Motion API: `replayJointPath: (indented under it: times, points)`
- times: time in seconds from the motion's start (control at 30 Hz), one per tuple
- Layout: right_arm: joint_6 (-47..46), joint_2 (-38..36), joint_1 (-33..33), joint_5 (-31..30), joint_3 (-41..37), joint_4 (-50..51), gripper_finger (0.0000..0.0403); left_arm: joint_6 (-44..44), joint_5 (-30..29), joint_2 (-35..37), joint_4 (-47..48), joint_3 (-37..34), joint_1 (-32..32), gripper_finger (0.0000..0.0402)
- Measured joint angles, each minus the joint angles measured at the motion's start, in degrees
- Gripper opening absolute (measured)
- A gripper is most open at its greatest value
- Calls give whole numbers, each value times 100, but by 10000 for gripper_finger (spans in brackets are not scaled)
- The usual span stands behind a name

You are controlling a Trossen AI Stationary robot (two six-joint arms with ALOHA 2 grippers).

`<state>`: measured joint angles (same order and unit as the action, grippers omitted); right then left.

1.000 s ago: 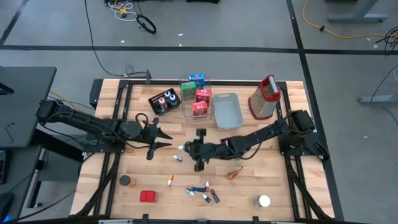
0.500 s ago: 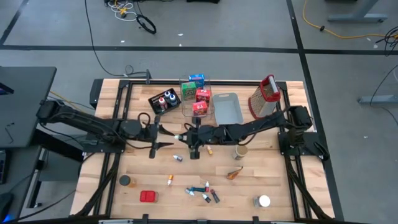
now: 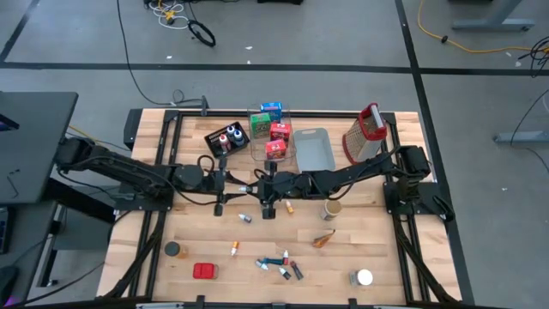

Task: Pick & Place Kitchen Items
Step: Put the small green food coloring bottle into the black bin

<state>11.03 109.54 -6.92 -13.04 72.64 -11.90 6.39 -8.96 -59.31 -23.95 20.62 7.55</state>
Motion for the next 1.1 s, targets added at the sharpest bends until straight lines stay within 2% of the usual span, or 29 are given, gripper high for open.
replayJointPath:
  times: [0.37, 0.53, 0.7, 0.83, 0.9, 1.0, 1.1]
  points:
    - [-1, 0, 0, -2, 0, 0, 114, -12, -78, 0, 7, 0, 0, 74]
    - [-126, 0, 3, -23, 0, -4, 123, 6, -331, 11, 35, 0, 7, 84]
    - [-191, 0, 2, -52, 0, 128, 150, -12, -471, 21, 165, 0, 7, 88]
    - [-246, 0, -7, -518, 0, 512, 183, -31, -630, 100, 455, -2, -2, 77]
    - [-407, 0, -7, -698, 0, 751, 200, -66, -931, 206, 623, -3, 0, 77]
    - [-515, 0, -7, -715, 0, 993, 221, -158, -1721, 519, 1104, -4, -15, 85]
    - [-605, 0, -11, -689, -2, 973, 236, -490, -2223, 881, 1793, -4, -151, 86]
